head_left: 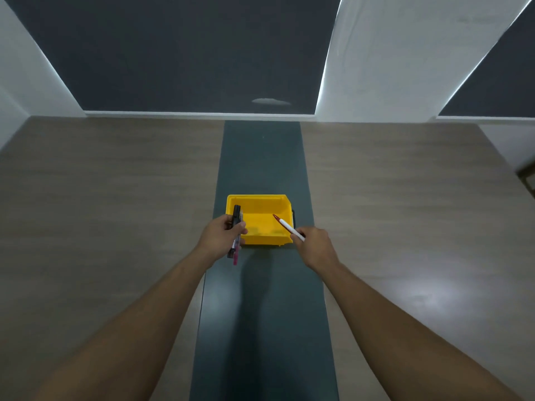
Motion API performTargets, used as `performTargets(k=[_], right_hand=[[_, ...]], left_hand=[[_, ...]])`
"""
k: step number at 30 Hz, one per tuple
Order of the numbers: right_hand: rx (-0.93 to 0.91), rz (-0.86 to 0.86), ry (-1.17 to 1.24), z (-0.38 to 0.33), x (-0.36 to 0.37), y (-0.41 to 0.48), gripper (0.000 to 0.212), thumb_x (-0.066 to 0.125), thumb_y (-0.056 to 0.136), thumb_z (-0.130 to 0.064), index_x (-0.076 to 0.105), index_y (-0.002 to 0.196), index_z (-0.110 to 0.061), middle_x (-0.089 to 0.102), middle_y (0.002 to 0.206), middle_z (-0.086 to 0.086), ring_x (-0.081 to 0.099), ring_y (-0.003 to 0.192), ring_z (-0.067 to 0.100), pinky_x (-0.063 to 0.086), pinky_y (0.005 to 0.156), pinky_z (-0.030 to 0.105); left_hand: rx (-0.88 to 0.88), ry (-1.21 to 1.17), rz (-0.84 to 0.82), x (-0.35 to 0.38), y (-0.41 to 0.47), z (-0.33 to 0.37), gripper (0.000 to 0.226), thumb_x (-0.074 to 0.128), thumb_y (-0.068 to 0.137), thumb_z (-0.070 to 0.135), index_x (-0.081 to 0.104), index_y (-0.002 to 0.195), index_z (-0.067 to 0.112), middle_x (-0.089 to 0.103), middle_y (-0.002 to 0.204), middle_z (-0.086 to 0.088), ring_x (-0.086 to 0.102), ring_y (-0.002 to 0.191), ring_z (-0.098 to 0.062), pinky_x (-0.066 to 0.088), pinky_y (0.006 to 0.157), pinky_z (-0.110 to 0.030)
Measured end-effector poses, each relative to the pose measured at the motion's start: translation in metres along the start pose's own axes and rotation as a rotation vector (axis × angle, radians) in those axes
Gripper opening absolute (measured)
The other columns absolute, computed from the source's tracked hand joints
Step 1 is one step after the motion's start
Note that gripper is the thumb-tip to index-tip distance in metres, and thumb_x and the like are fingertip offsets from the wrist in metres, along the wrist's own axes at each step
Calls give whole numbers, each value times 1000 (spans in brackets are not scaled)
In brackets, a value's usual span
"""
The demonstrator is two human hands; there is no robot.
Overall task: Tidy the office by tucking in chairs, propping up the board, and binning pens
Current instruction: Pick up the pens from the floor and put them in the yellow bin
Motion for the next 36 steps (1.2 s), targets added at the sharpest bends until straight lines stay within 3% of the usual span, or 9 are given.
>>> performTargets(k=[5, 10, 15, 19, 21, 24, 29, 33, 36], right_hand=[[46, -73, 2, -4, 26, 64, 28, 61, 108, -29, 76, 121, -8, 75, 105, 17, 59, 78, 23, 36, 56, 26], [90, -141, -15, -2, 53, 118, 31, 63, 107, -32, 74, 129, -12, 76, 117, 13, 59, 83, 19, 33, 55, 17], [89, -236, -65, 7, 75, 161, 30, 63, 106, -31, 76, 125, -12, 76, 118, 15, 59, 87, 23, 45, 75, 29], [89, -290, -135, 13, 89, 181, 32, 62, 107, -32, 75, 124, -8, 75, 116, 16, 61, 87, 26, 44, 74, 30], [78, -310, -160, 16, 96, 187, 33, 61, 108, -32, 75, 124, -7, 75, 116, 16, 64, 91, 28, 45, 75, 31], [70, -340, -175, 22, 106, 192, 33, 61, 108, -33, 75, 124, -8, 74, 117, 16, 60, 89, 24, 48, 78, 32], [72, -360, -170, 21, 118, 193, 36, 61, 108, -36, 74, 130, -11, 74, 121, 13, 61, 93, 22, 54, 86, 35], [65, -340, -129, 14, 115, 188, 38, 65, 105, -36, 73, 131, -9, 74, 126, 15, 67, 112, 31, 58, 97, 43], [66, -308, -112, 9, 105, 181, 41, 68, 103, -35, 70, 136, -9, 73, 132, 15, 67, 119, 33, 56, 101, 42]], left_hand=[[-27, 7, -4, 8, 77, 11, 16, 61, 111, 28, 67, 121, 17, 81, 113, -9, 80, 102, -33, 64, 90, -55], [-260, -260, 96, 32, 133, -4, 22, 60, 112, 25, 63, 130, 13, 81, 112, -6, 79, 101, -27, 61, 92, -50], [-569, -526, 150, 57, 161, -28, 15, 63, 110, 19, 66, 121, 9, 80, 114, -10, 75, 103, -26, 58, 100, -53], [-697, -576, 160, 66, 186, -38, 13, 61, 110, 13, 63, 98, 12, 79, 113, -13, 73, 105, -31, 58, 97, -53], [-712, -507, 169, 70, 198, -44, 9, 62, 109, 14, 66, 102, 11, 78, 109, -12, 73, 107, -33, 58, 104, -53], [-718, -413, 188, 73, 210, -56, 9, 64, 108, 16, 66, 100, 13, 73, 106, -12, 70, 93, -31, 58, 91, -48], [-751, -298, 170, 76, 221, -78, 20, 67, 107, 29, 70, 120, 14, 74, 123, -10, 71, 108, -34, 58, 106, -54], [-721, -280, 167, 76, 220, -77, 31, 69, 106, 36, 72, 126, 12, 75, 123, -10, 72, 114, -32, 56, 110, -51], [-646, -246, 155, 74, 213, -64, 16, 69, 106, 29, 68, 107, 14, 68, 113, -6, 64, 110, -28, 55, 111, -48]])
Point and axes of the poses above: each hand's wrist, its own y-axis towards the middle knuckle, its own x-axis out of the palm, z = x × y, the point moved 1 cm from there along y, towards the middle knuckle
